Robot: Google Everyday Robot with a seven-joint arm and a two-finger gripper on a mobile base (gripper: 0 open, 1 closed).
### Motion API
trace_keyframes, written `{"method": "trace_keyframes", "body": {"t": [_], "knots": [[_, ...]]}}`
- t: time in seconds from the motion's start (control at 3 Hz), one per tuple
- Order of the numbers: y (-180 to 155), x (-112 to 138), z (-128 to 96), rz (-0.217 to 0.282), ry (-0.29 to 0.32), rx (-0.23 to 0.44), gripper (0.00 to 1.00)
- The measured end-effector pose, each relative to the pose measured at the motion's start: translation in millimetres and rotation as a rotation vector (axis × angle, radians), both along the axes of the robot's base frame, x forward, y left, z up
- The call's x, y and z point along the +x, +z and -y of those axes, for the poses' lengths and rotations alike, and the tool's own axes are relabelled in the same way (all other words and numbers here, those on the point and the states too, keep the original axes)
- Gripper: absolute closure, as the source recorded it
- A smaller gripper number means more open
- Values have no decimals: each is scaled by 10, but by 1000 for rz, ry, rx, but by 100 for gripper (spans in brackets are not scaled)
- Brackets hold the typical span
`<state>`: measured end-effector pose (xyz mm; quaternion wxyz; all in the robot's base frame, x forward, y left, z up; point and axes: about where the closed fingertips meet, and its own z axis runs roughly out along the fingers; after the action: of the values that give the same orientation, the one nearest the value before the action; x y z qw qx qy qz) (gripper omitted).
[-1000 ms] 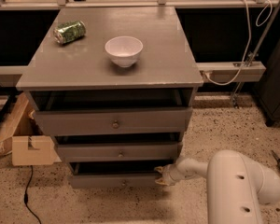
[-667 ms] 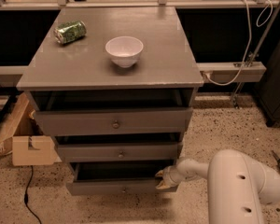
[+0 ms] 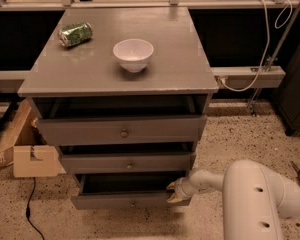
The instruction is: Open bottom drawer
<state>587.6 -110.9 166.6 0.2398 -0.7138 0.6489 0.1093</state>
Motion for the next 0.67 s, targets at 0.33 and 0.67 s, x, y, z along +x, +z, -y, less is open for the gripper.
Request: {"method": "trace_keyframes", "body": {"t": [0.33,0.67], "knots": [[0,0,0,0,0,0,39],[-29,-29,-34,-14,16,-37,16]]}}
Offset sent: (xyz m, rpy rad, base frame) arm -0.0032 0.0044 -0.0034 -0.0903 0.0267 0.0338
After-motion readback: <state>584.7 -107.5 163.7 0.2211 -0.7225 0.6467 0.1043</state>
